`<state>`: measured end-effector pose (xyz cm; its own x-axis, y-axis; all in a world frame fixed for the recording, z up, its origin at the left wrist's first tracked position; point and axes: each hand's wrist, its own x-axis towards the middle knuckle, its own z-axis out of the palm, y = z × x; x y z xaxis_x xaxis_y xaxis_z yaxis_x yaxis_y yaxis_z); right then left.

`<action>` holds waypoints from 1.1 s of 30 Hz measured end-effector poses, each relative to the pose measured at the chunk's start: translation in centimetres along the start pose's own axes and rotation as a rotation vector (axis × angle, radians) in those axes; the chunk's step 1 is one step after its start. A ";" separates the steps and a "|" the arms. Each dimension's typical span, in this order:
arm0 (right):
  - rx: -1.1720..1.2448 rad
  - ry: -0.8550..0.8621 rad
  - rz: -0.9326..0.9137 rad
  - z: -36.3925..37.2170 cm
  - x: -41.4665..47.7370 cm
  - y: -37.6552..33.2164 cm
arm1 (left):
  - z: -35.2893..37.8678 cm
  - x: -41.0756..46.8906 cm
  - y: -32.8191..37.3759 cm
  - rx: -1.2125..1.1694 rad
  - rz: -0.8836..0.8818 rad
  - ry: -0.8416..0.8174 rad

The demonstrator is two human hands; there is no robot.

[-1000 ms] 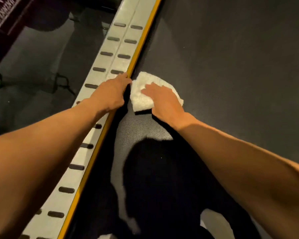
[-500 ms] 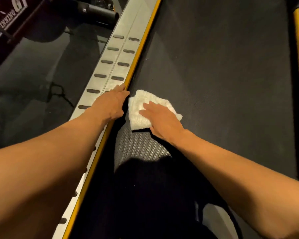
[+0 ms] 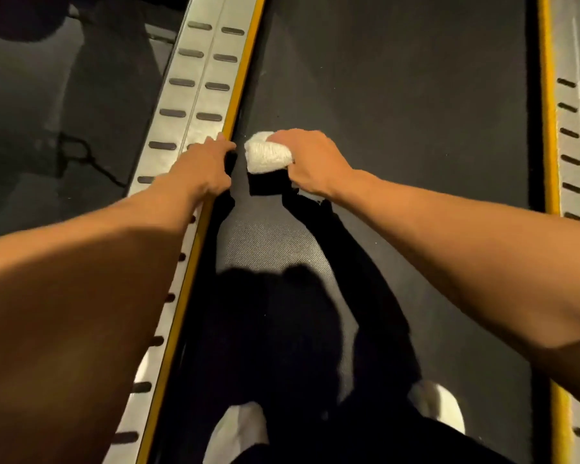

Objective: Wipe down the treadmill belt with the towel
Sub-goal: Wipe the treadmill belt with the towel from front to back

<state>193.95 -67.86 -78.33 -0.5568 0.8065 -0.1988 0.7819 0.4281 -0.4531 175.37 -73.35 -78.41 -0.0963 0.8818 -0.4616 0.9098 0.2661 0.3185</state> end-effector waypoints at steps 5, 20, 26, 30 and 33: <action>-0.029 -0.200 -0.123 6.5 -5.2 -1.7 | -0.4 -1.5 -2.1 0.033 0.007 -0.078; -0.130 -0.112 -0.339 7.5 -5.9 -2.4 | -0.2 -0.7 -1.1 0.211 0.010 -0.070; -0.030 0.038 -0.198 5.0 -3.1 -1.5 | 0.9 -1.0 -1.0 0.331 0.077 -0.041; -0.245 -0.033 -0.216 5.1 -4.0 -1.4 | 2.8 -2.7 -1.1 0.310 0.079 0.072; -0.220 -0.168 -0.474 7.0 -8.0 -1.4 | 3.8 -4.0 -2.0 0.274 0.088 0.097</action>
<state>195.34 -77.79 -82.17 -0.8856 0.4355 -0.1614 0.4643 0.8188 -0.3377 175.49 -78.90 -80.28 -0.0383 0.9333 -0.3570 0.9901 0.0836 0.1124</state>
